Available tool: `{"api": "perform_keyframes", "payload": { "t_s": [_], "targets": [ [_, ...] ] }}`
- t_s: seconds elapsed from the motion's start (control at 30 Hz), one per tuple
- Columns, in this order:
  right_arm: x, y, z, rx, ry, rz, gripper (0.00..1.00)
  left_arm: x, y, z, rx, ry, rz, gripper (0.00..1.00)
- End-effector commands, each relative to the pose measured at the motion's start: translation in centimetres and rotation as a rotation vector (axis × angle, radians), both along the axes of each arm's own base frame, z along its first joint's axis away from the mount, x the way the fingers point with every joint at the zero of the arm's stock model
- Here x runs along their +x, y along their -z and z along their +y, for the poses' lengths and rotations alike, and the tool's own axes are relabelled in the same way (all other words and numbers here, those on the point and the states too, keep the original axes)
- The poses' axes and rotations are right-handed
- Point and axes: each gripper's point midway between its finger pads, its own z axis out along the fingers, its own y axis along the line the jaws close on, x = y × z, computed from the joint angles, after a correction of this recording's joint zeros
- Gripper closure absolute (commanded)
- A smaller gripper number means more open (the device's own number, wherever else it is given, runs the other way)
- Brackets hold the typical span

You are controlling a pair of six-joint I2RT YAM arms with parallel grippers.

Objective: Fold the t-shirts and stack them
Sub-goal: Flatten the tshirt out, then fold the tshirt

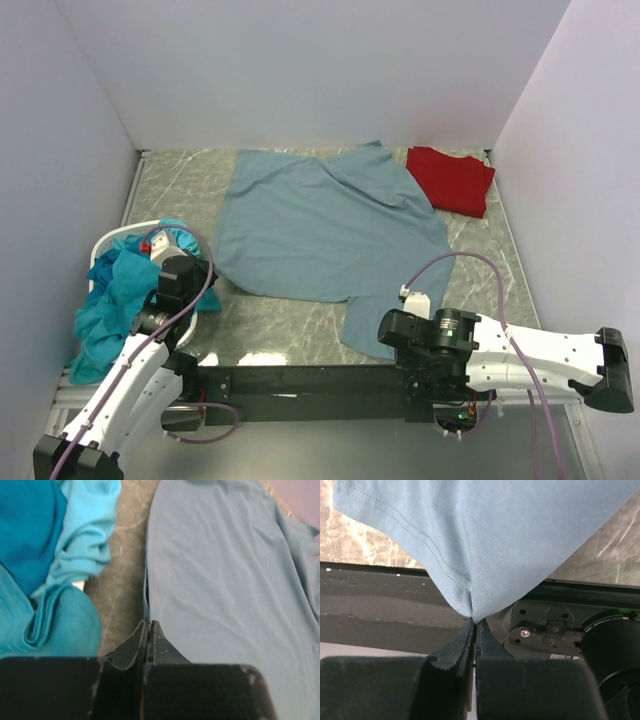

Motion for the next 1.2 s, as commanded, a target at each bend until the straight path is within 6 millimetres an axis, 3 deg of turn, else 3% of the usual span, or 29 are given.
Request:
{"api": "perform_keyframes", "payload": {
  "t_s": [0.0, 0.2, 0.37, 0.4, 0.47, 0.5, 0.53, 0.67, 0.97, 1.17],
  "targets": [
    [1.6, -1.7, 1.6, 0.052, 0.039, -0.09, 1.0, -0.4, 0.2, -0.2, -0.005, -0.013, 0.011, 0.99],
    [5.1, -5.0, 3.2, 0.131, 0.086, -0.263, 1.0, 1.1, 0.2, -1.0, 0.013, 0.029, -0.002, 0.99],
    [9.0, -7.2, 3.3, 0.12, 0.124, -0.391, 1.0, 3.3, -0.3, -1.6, 0.045, 0.05, -0.009, 0.99],
    [10.1, -7.6, 3.9, 0.149, 0.136, -0.41, 1.0, 3.7, -0.2, -1.7, 0.052, 0.051, 0.001, 0.99],
    [12.3, -7.8, 3.0, 0.133, 0.163, -0.433, 1.0, 4.3, 0.3, -1.7, 0.06, 0.054, 0.024, 0.99],
    [13.5, -8.4, 3.5, 0.163, 0.177, -0.462, 1.0, 5.1, -0.6, -1.8, 0.056, 0.055, -0.005, 0.99],
    [14.8, -8.7, 2.7, 0.145, 0.191, -0.487, 1.0, 5.3, -0.7, -1.8, 0.061, 0.057, -0.006, 0.99],
    [18.5, -11.0, 3.1, 0.183, 0.205, -0.561, 1.0, 6.6, -0.9, -1.4, 0.054, 0.045, -0.008, 0.99],
    [25.5, -11.7, 2.8, 0.115, 0.224, -0.586, 1.0, 9.0, -0.7, -0.1, 0.039, 0.019, 0.003, 0.99],
    [29.6, -12.0, 1.4, 0.08, 0.25, -0.588, 1.0, 10.9, -0.9, 0.5, 0.036, 0.011, 0.0, 0.99]
  ]
}}
